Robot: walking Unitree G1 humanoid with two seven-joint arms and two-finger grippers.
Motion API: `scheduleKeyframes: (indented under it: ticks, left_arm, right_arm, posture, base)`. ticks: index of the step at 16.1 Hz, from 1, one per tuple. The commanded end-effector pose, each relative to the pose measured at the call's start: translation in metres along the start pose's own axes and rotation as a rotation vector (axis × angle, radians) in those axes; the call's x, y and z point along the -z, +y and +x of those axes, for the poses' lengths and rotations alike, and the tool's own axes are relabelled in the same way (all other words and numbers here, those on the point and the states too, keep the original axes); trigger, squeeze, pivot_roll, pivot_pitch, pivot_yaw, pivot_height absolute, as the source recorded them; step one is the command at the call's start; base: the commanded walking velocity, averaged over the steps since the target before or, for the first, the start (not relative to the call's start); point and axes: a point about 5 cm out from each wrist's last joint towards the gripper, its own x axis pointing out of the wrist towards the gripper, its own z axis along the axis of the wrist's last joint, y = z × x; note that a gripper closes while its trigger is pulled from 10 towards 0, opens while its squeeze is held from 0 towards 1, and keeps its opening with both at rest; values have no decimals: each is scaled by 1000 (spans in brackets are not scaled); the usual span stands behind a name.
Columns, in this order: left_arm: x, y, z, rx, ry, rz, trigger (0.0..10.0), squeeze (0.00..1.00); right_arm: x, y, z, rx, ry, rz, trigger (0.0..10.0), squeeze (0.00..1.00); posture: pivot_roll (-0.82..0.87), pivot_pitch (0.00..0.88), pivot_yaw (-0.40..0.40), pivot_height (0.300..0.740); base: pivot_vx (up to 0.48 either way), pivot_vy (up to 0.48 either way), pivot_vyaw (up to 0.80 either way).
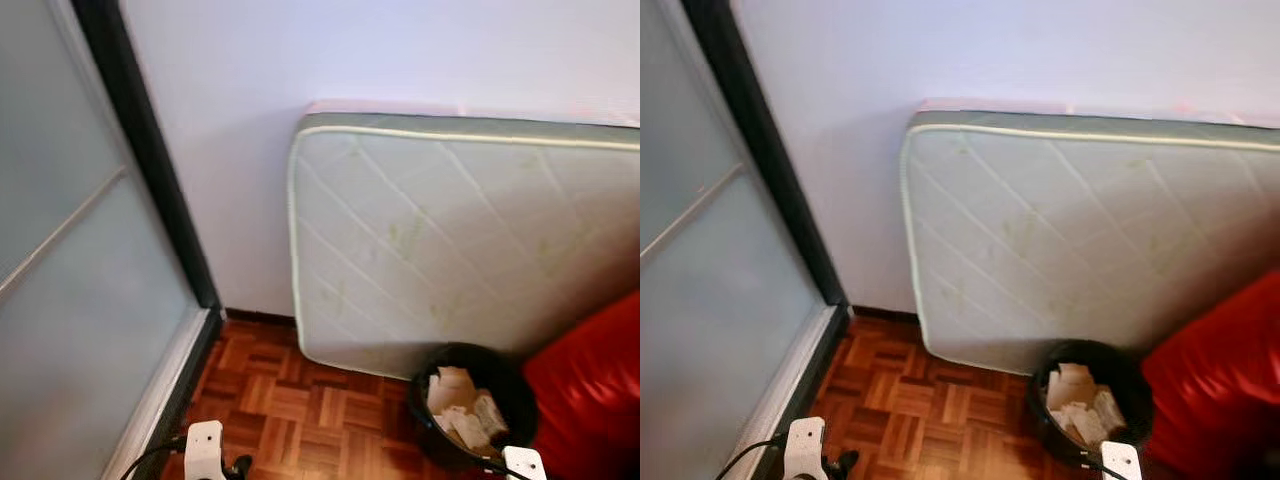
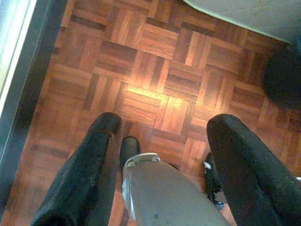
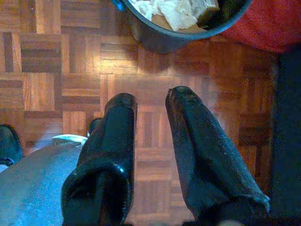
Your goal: Clean up the room
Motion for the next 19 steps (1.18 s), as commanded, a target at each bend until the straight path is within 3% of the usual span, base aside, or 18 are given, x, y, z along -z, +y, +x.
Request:
scheduleKeyframes:
  ticks: [1,2,4,6,9,13,16,17,19]
  left_arm:
    - [159,113,-118,-213,484,41,10000,0]
    - [160,114,-120,-245,470,-19,10000,0]
    - [161,114,-121,-267,464,-66,10000,0]
    - [161,114,-120,-249,477,-9,10000,0]
    - [159,116,-120,-244,477,11,10000,0]
    - [158,117,-120,-244,482,29,10000,0]
    - [157,116,-118,-196,503,115,10000,0]
    - [156,116,-117,-182,507,137,10000,0]
    - [156,116,-117,-200,493,93,10000,0]
  right_arm:
    - [23,36,1,-39,70,107,10000,0]
    - [25,36,0,-20,71,191,10000,0]
    - [27,36,0,-4,72,261,10000,0]
    - [28,36,0,-3,81,262,10000,0]
    - [27,38,0,-2,79,288,10000,0]
    - [25,39,1,-15,79,240,10000,0]
    - [20,41,2,-88,74,53,10000,0]
    - [18,42,2,-112,68,29,10000,0]
    - [18,43,2,-105,64,52,10000,0]
  posture:
    - [119,0,-12,740]
    - [124,0,-8,740]
    - [126,0,-5,740]
    - [126,0,-1,740]
    - [120,0,4,740]
    - [116,0,26,740]
    - [109,0,26,740]
    - [109,0,26,740]
    - [99,0,24,740]
  base:
    - [0,-315,-775]
    - [0,-480,-775]
    - [0,-240,-775]
    - [0,0,-775]
    - [0,0,-775]
    - [0,-275,-775]
    - [0,0,-769]
    - [0,0,-750]
    - [0,0,-756]
